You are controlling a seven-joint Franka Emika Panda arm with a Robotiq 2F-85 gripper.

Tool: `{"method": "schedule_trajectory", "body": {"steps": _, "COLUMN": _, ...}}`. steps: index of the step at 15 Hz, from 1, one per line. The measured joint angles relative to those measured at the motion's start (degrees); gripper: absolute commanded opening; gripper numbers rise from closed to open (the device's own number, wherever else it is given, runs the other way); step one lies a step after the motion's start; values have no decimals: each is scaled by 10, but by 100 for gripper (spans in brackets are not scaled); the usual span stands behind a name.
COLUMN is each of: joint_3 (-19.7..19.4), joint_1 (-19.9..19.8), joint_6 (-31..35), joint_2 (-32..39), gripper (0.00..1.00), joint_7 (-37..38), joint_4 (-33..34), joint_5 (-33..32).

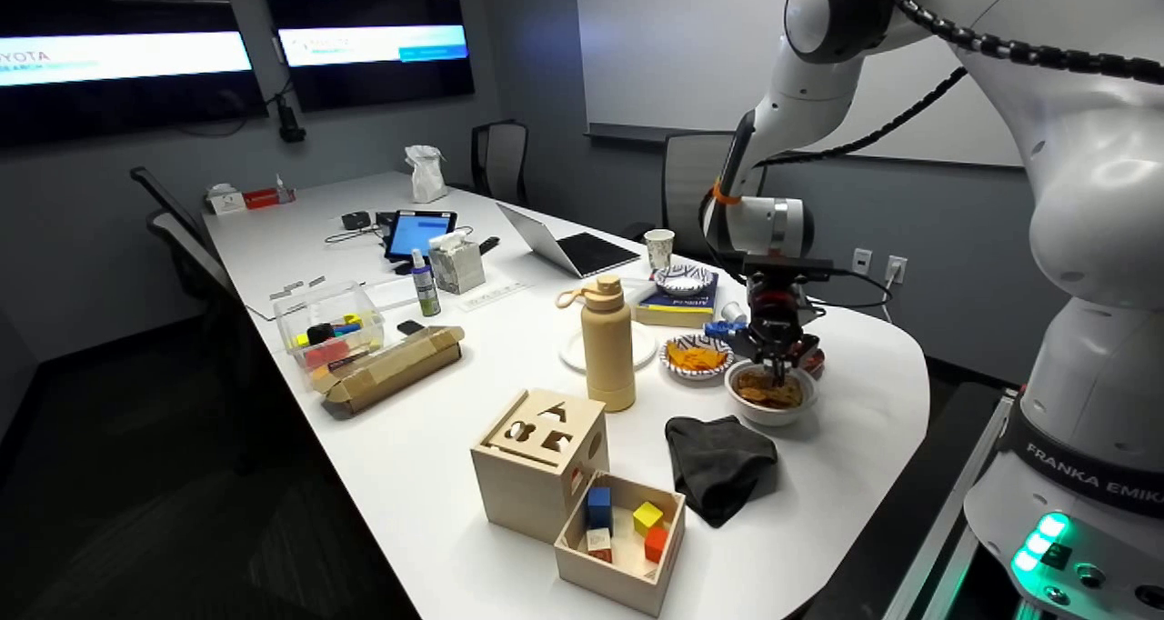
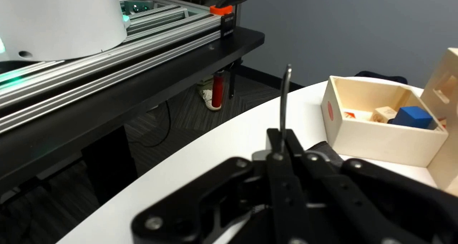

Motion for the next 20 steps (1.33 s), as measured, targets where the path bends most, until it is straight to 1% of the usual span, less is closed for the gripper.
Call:
{"method": "schedule_trajectory", "body": {"steps": 2, "joint_3": 1, "joint_1": -1, "joint_6": 0, "joint_2": 0, "gripper": 1, "joint_7": -16, "joint_4": 5, "joint_5": 0}}
{"method": "schedule_trajectory", "body": {"steps": 5, "joint_3": -1, "joint_1": -2, "joint_6": 6, "joint_2": 0, "gripper": 1, "joint_7": -13, "joint_4": 11, "joint_5": 1}}
{"method": "schedule_trajectory", "body": {"steps": 7, "joint_3": -4, "joint_1": -2, "joint_6": 8, "joint_2": 1, "gripper": 1, "joint_7": 6, "joint_4": 14, "joint_5": 1}}
{"method": "schedule_trajectory", "body": {"steps": 11, "joint_3": -12, "joint_1": -2, "joint_6": 2, "joint_2": 8, "gripper": 1, "joint_7": 77, "joint_4": 19, "joint_5": 0}}
{"method": "schedule_trajectory", "body": {"steps": 13, "joint_3": -14, "joint_1": -2, "joint_6": -15, "joint_2": 14, "gripper": 1, "joint_7": 98, "joint_4": 20, "joint_5": -3}}
{"method": "schedule_trajectory", "body": {"steps": 16, "joint_3": -14, "joint_1": -2, "joint_6": -63, "joint_2": 29, "gripper": 1, "joint_7": 104, "joint_4": 30, "joint_5": -11}}
{"method": "schedule_trajectory", "body": {"steps": 20, "joint_3": -5, "joint_1": -2, "joint_6": -112, "joint_2": 48, "gripper": 1, "joint_7": 73, "joint_4": 53, "joint_5": -13}}
